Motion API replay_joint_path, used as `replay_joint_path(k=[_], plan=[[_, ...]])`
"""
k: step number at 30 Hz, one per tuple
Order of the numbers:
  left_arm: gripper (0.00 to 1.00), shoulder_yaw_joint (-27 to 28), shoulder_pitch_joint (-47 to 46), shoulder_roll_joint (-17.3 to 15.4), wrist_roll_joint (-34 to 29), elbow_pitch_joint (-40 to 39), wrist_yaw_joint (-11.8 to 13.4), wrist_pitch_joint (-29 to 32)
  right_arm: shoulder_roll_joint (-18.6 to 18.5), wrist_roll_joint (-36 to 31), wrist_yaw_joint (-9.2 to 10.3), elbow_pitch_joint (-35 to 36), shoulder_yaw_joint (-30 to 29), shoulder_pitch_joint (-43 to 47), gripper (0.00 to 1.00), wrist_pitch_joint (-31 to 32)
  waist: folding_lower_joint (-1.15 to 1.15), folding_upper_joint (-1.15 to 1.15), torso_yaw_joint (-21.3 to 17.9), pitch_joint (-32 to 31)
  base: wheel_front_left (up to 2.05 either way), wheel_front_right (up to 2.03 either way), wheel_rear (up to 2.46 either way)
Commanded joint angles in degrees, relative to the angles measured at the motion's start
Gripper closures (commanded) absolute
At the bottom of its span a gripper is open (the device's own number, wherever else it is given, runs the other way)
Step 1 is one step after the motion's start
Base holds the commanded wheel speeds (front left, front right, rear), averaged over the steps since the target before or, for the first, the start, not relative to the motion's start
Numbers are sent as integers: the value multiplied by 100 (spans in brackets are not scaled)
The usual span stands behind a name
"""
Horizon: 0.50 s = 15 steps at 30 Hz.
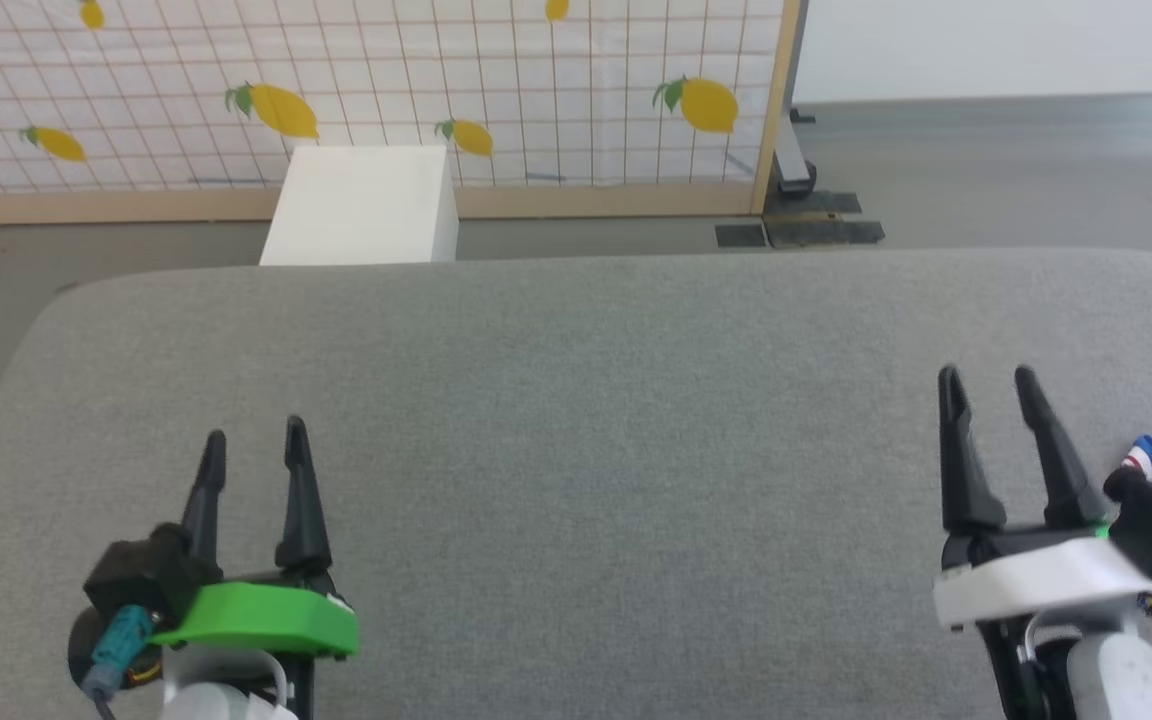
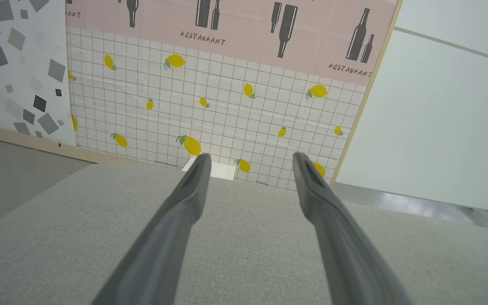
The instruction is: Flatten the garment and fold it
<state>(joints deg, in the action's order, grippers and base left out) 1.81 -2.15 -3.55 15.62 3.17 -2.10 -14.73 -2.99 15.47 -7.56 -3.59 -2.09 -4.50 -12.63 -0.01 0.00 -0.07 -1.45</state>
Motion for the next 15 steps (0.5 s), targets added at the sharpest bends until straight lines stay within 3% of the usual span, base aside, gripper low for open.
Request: replay_joint_path(k=[1, 15], plan=[[0, -49, 120, 32, -38, 67, 32, -26, 9, -64, 8, -52, 17, 148, 0, -47, 1, 0, 114, -159, 0, 0, 0], [0, -529, 282, -56, -398, 819, 19, 103, 11, -412, 8, -441, -7, 538, 0, 195, 1, 0, 38, -193, 0, 0, 0]])
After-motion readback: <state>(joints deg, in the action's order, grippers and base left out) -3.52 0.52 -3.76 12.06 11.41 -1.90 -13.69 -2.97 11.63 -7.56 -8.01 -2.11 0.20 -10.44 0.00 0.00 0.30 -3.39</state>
